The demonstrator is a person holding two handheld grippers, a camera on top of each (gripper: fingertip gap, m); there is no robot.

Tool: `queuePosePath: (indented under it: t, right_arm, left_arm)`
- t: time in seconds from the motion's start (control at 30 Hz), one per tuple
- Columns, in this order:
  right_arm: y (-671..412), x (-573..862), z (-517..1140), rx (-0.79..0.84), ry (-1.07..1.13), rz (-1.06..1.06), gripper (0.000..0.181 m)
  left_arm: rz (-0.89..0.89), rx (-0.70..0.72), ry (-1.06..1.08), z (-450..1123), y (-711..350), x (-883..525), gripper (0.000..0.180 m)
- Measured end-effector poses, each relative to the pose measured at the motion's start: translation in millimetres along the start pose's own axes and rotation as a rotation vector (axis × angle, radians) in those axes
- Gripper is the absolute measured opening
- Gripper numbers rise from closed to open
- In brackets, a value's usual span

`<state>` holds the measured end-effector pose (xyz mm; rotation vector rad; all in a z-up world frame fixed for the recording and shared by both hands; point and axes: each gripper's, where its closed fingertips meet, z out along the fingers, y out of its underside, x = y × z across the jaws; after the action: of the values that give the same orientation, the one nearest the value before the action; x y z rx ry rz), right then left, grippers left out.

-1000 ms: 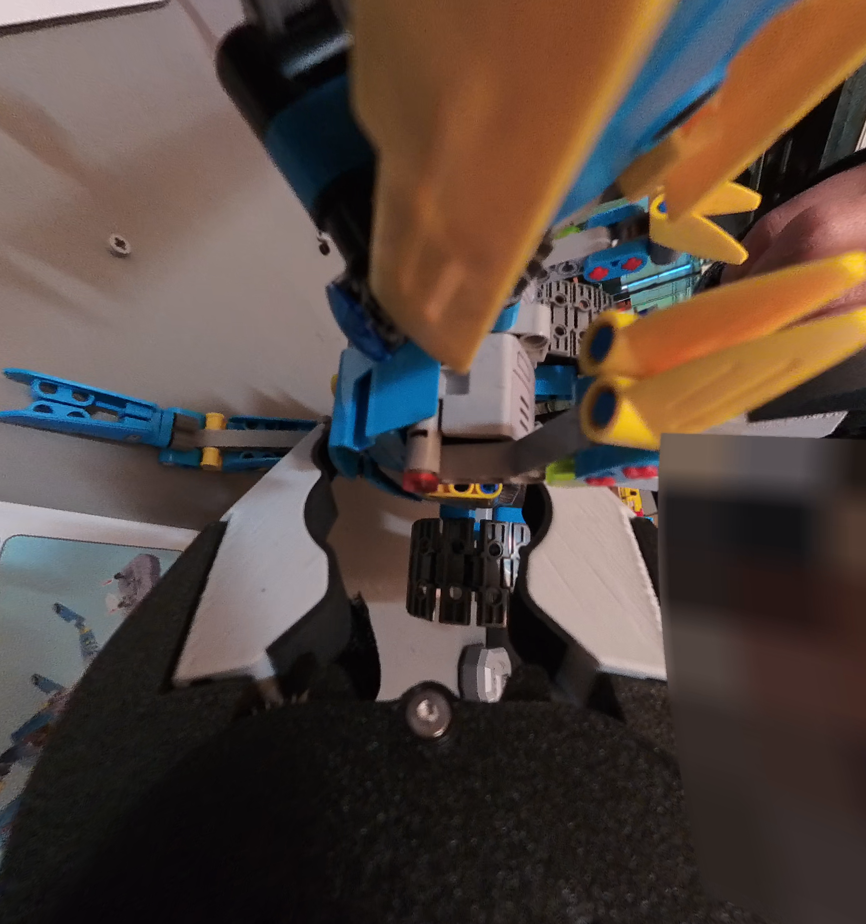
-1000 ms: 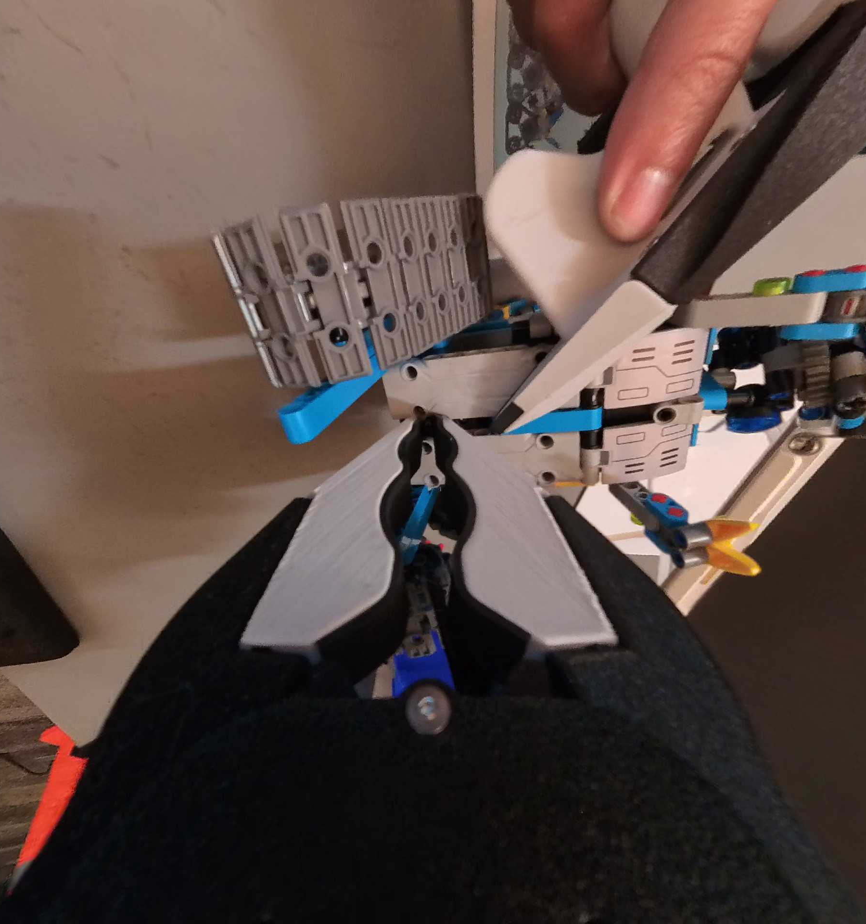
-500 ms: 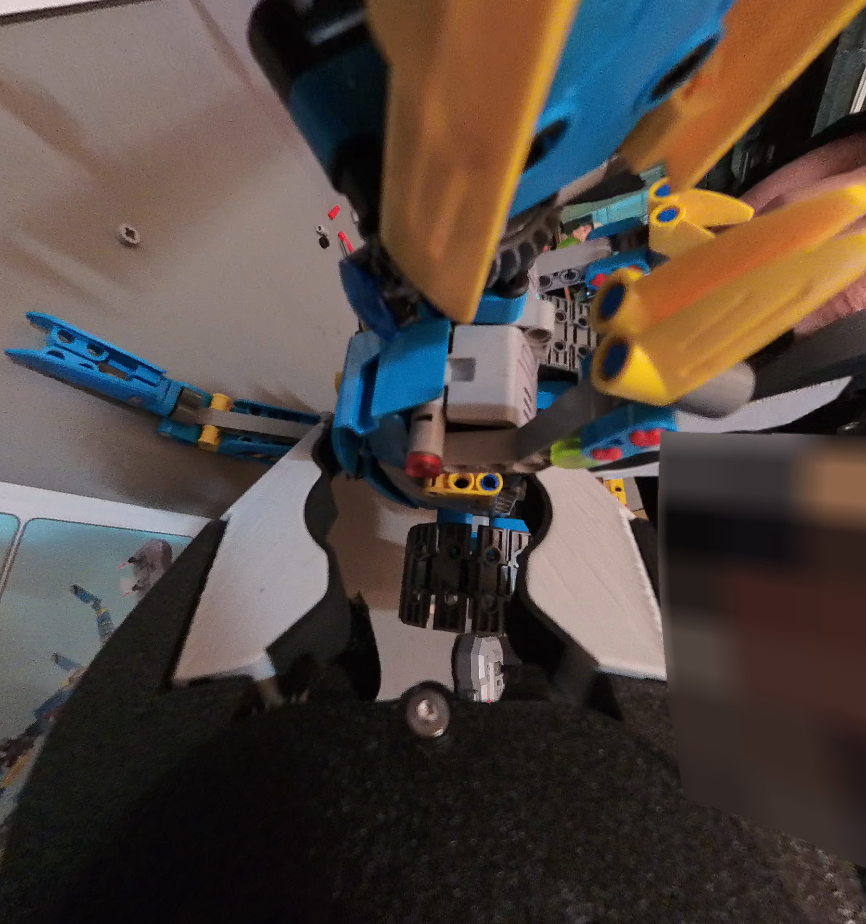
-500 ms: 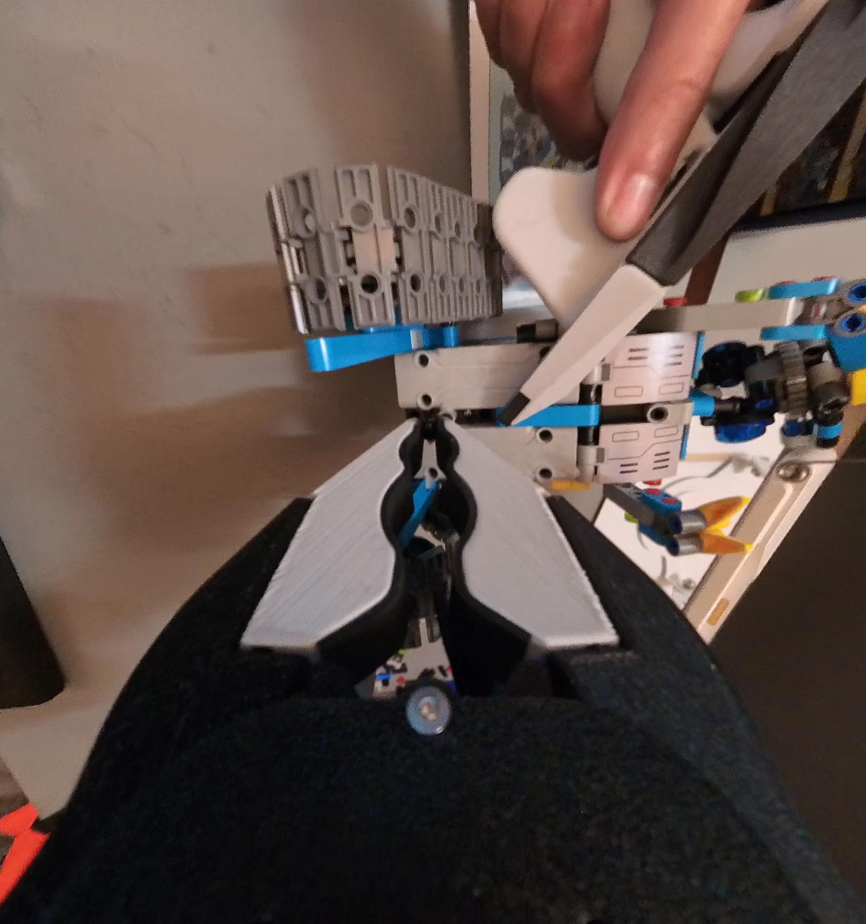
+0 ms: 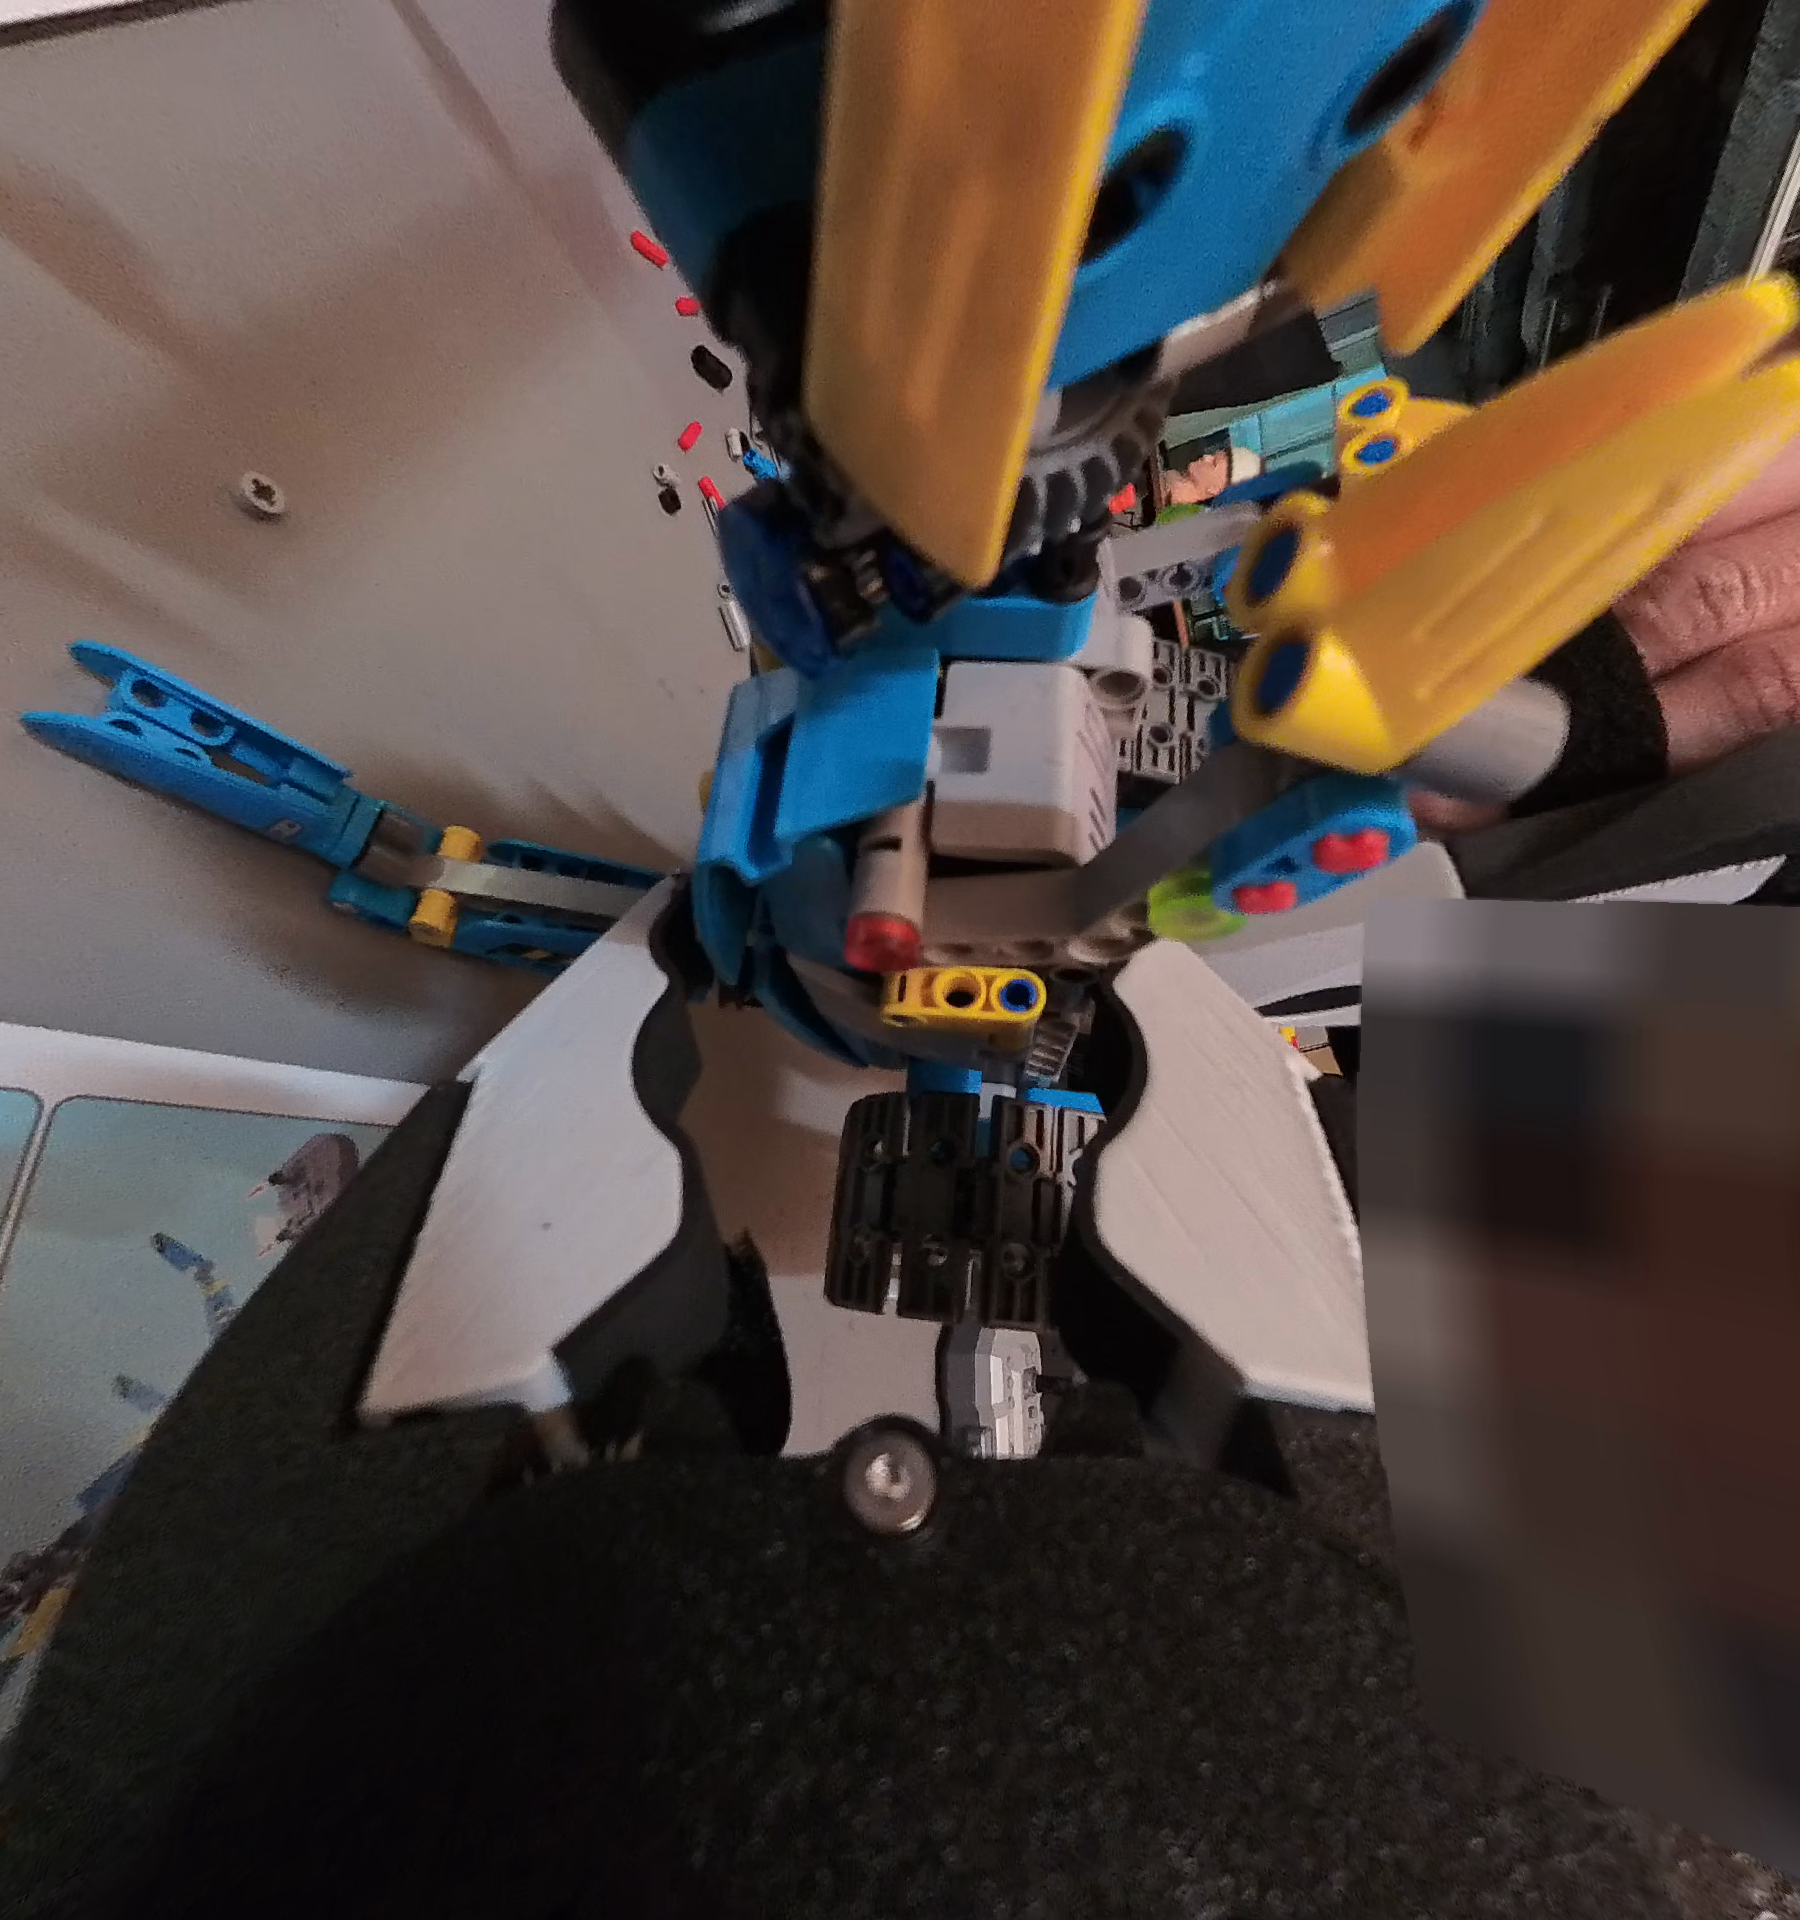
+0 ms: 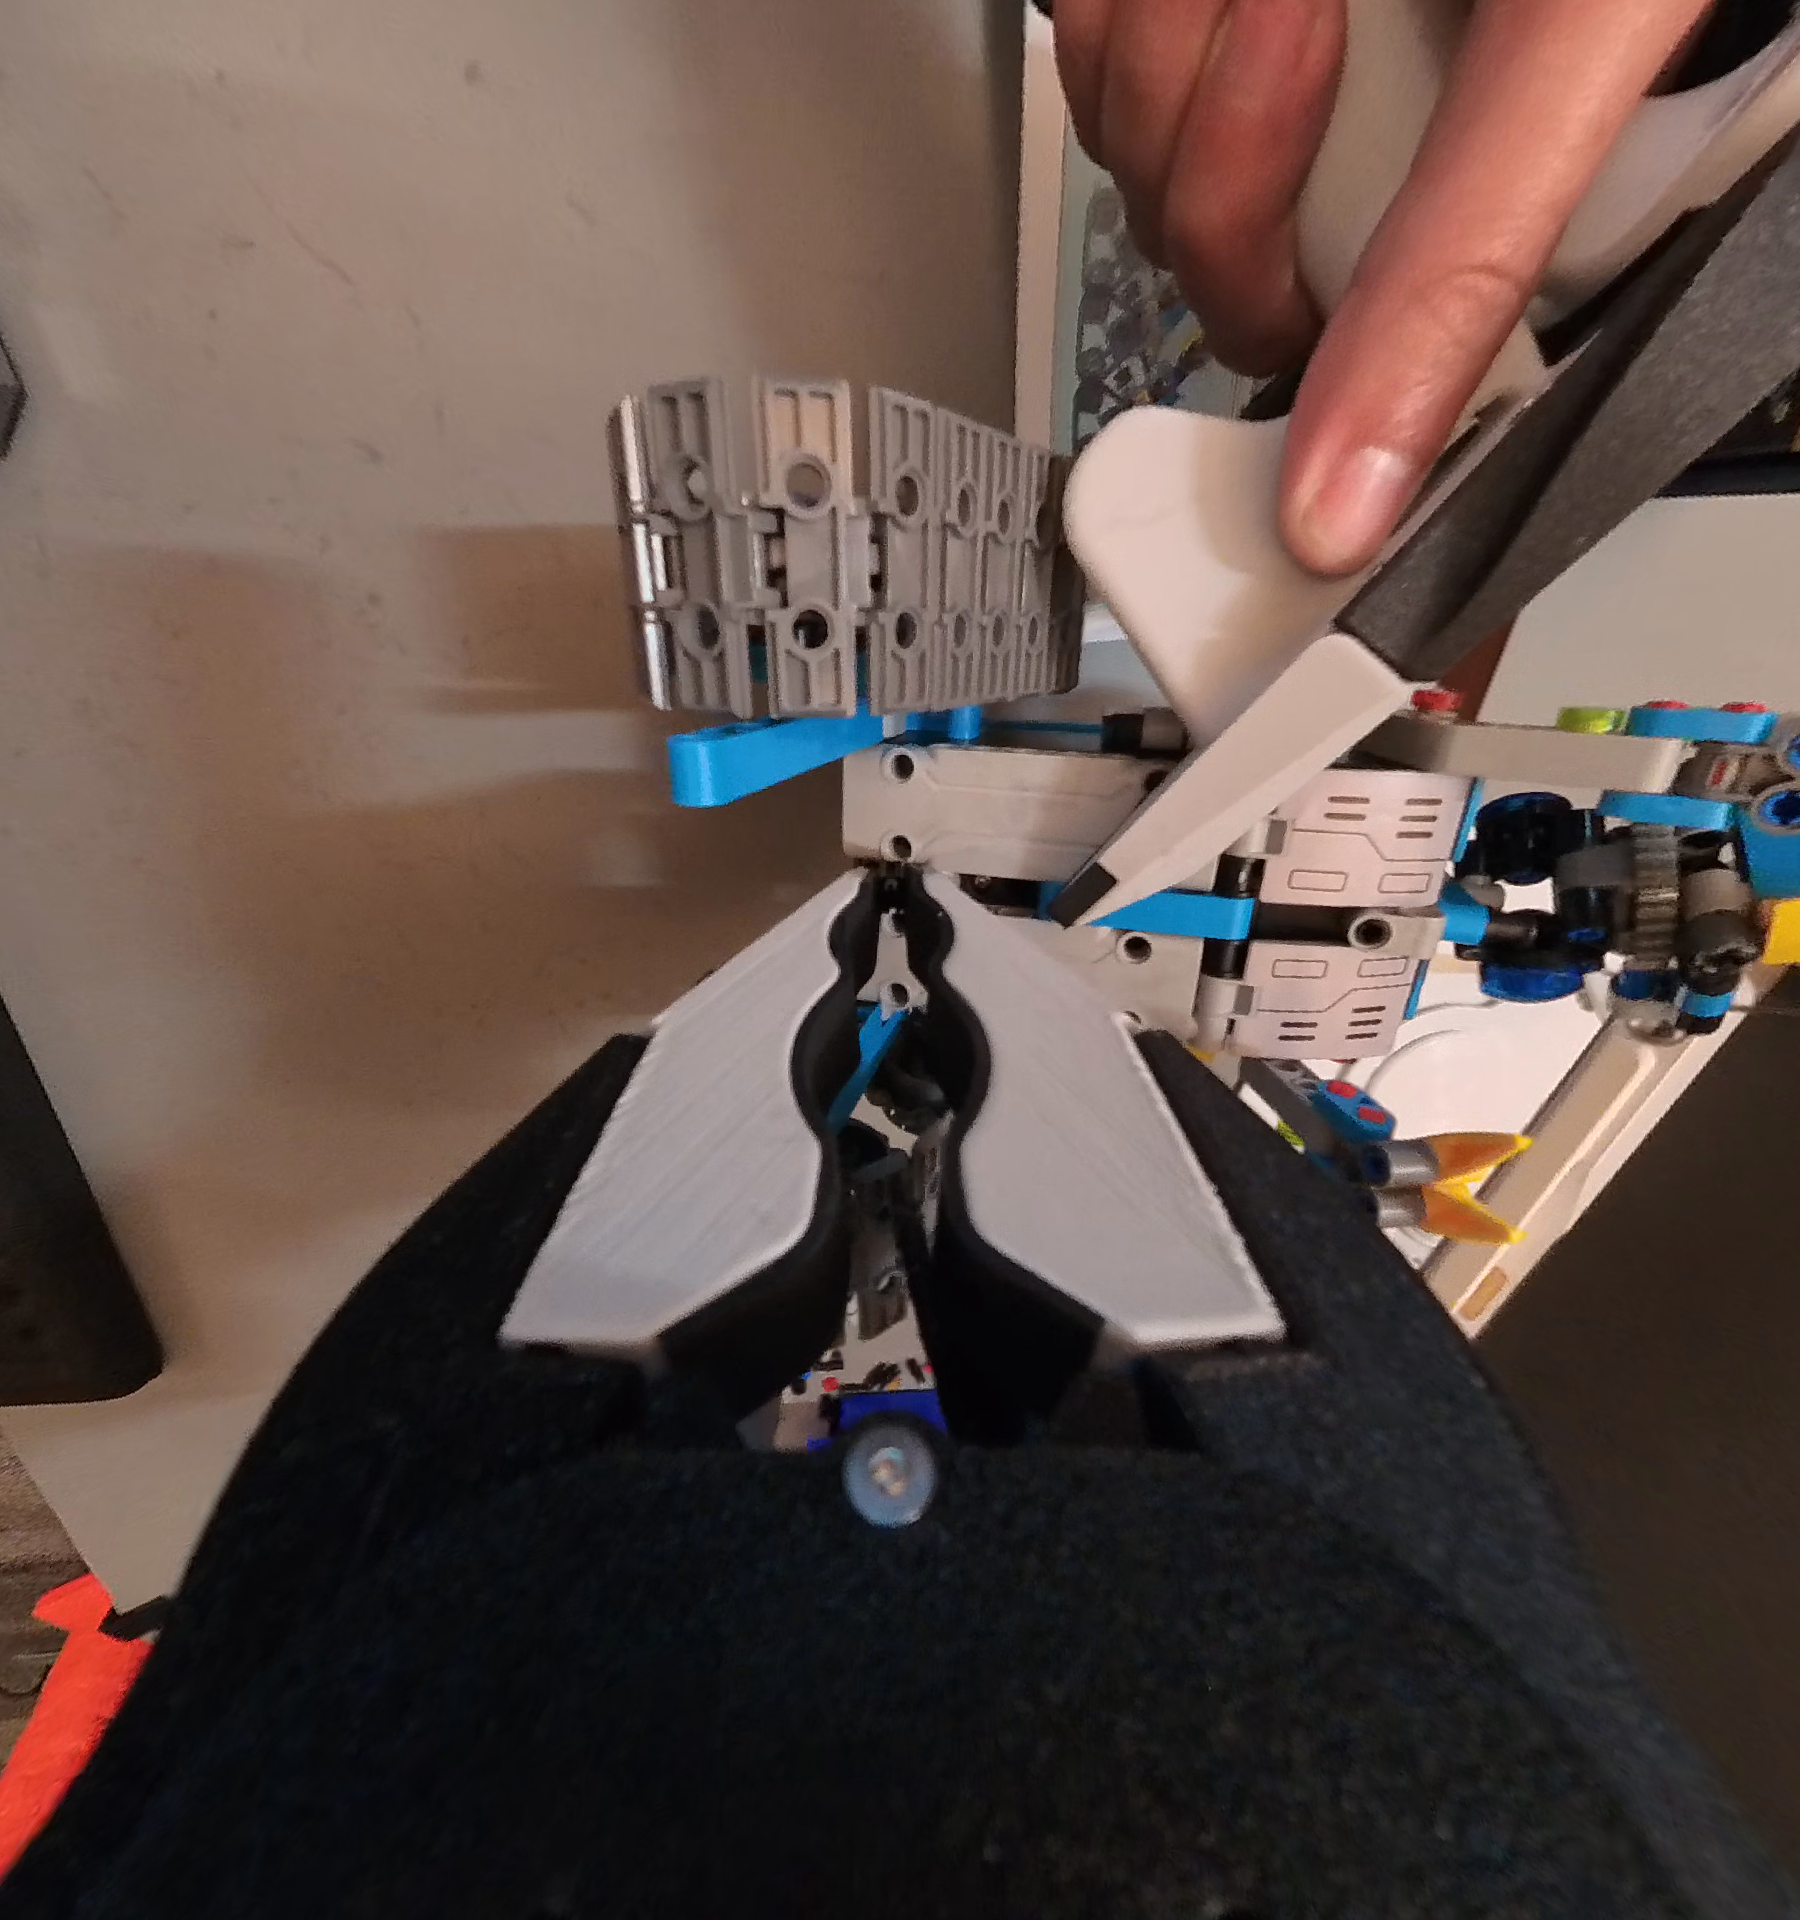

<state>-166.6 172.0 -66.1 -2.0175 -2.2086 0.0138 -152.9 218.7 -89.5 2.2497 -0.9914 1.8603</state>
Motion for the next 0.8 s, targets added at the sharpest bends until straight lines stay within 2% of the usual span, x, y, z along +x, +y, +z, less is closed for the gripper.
queuePosePath:
  t: [0.27,0.57,0.8]
  right_arm:
    - [-0.1,-0.2,6.0,0.000,-0.005,-0.025,0.003]
    - [1.3,2.8,8.5,-0.073,0.032,-0.054,0.002]
    - [1.5,5.3,7.3,-0.042,0.041,-0.048,0.003]
  left_arm:
    - [0.000,-0.005,0.006,0.6,-0.7,0.2,0.073]
    - [-0.005,-0.006,0.011,0.1,-1.4,-0.2,0.073]
    - [-0.004,-0.010,0.012,0.2,-0.8,-0.5,0.073]
